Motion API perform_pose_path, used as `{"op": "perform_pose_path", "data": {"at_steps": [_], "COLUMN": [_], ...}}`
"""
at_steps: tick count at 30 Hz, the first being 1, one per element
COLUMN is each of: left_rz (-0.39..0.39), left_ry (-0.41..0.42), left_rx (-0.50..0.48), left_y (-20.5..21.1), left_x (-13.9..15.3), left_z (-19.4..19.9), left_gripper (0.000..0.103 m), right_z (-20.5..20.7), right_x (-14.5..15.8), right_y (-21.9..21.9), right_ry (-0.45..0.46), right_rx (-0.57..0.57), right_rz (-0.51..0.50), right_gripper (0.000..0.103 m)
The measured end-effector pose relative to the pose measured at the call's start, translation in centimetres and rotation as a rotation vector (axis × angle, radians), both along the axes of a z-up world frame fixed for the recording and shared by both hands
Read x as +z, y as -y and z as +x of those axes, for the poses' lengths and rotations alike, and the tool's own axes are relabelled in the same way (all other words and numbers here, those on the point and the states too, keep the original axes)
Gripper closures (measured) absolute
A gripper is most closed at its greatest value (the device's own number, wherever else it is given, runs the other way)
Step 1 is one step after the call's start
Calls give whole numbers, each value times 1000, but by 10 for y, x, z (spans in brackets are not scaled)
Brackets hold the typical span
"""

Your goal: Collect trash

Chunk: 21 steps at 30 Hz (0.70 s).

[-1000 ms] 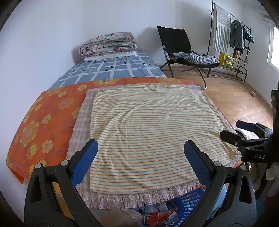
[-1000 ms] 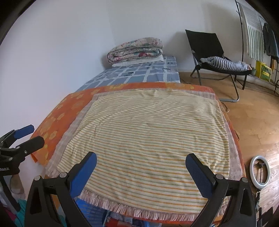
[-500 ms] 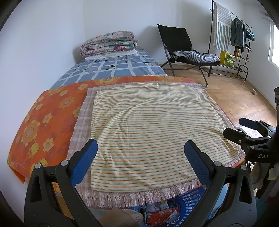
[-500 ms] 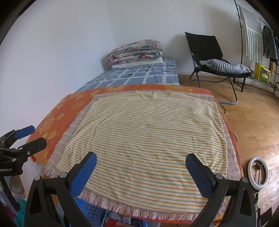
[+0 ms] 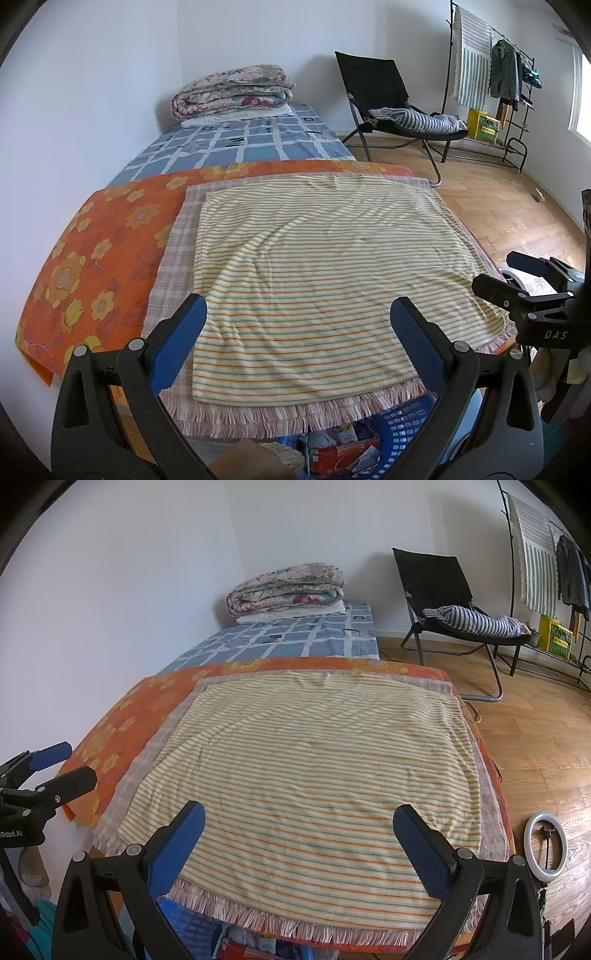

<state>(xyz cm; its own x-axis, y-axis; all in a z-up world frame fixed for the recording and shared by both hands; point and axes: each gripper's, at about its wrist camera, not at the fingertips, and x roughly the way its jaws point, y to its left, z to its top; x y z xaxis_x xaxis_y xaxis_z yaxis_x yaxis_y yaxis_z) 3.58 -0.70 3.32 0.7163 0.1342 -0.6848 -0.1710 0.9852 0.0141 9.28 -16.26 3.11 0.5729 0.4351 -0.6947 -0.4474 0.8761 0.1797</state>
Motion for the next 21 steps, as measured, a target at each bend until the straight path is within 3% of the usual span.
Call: {"op": "perform_pose_path", "data": {"at_steps": [21], "left_rz": [9], "left_ry": [-3], "left_rx": [23], "left_y": [-8], "left_x": [-6], "left_z": [-7], "left_gripper": [2], "right_z": [0], "right_x": [-7], "right_y": [4], "right_ry": [-6], "right_rx": [6], "right_rz": [-10], "right_gripper": [0]}}
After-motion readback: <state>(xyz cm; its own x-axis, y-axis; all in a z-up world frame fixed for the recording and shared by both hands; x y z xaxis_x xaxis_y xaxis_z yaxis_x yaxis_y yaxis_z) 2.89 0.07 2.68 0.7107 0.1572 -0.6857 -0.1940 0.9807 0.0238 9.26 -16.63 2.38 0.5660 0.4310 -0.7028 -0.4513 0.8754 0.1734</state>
